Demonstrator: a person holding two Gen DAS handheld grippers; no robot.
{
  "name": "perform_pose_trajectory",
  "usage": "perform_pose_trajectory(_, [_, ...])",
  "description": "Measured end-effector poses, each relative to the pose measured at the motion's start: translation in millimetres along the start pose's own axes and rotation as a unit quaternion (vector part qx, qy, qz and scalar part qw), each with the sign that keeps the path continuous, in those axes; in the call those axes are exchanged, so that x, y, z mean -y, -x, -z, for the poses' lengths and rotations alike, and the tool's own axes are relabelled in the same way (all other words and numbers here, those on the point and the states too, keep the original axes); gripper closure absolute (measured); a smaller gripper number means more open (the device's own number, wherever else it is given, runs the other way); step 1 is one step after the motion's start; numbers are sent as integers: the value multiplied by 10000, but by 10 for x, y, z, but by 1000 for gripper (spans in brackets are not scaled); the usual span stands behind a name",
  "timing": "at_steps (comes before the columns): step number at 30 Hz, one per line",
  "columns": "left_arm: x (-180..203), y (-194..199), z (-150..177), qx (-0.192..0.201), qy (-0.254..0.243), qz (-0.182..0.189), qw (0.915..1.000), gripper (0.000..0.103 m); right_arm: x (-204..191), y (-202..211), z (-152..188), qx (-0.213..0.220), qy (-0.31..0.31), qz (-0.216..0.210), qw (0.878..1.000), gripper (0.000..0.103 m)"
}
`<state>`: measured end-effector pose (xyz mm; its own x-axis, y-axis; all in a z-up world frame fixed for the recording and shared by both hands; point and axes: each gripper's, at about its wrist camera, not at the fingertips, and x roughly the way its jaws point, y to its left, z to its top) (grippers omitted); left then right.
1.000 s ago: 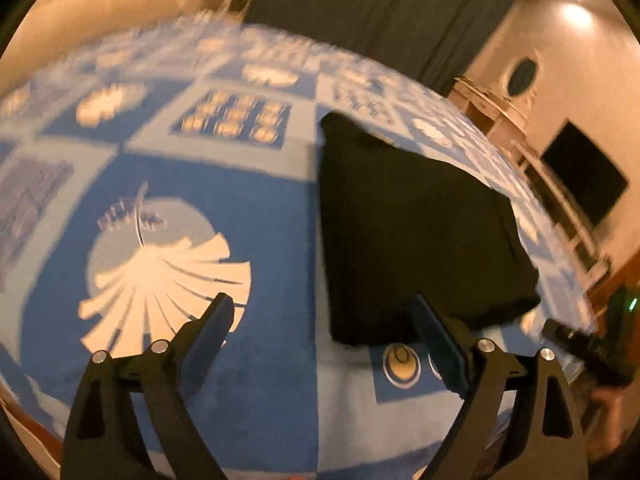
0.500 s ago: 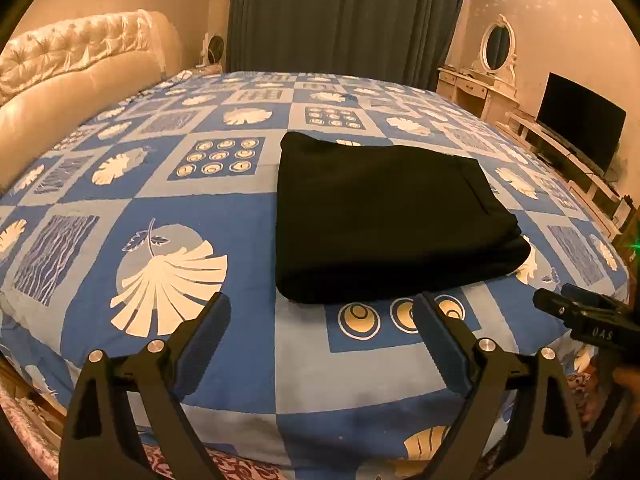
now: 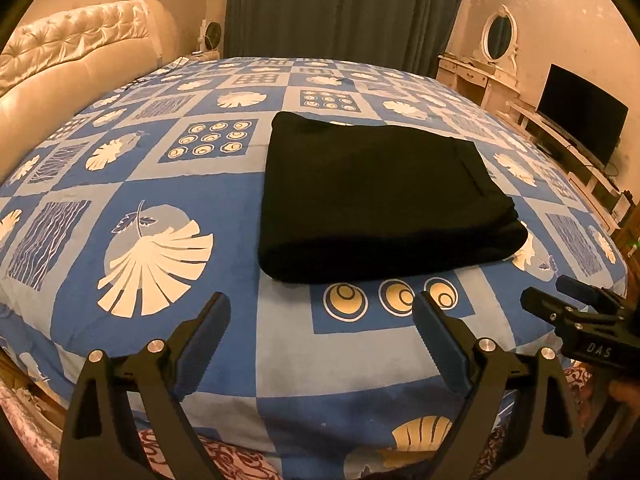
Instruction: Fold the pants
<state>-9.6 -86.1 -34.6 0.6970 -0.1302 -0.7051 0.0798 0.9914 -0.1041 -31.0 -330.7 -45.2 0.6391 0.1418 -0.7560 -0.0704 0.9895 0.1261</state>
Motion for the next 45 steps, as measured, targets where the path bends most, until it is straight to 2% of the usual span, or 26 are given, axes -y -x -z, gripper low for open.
perform_pose_trajectory(19, [-22, -60, 19, -161, 139, -74, 9997, 12, -67, -41, -6, -67, 24, -5, 10000, 6])
perform_pose_trajectory(45, [-29, -71, 35, -154, 156, -94, 9997, 12, -33, -104, 31, -157, 25, -31, 9999, 6])
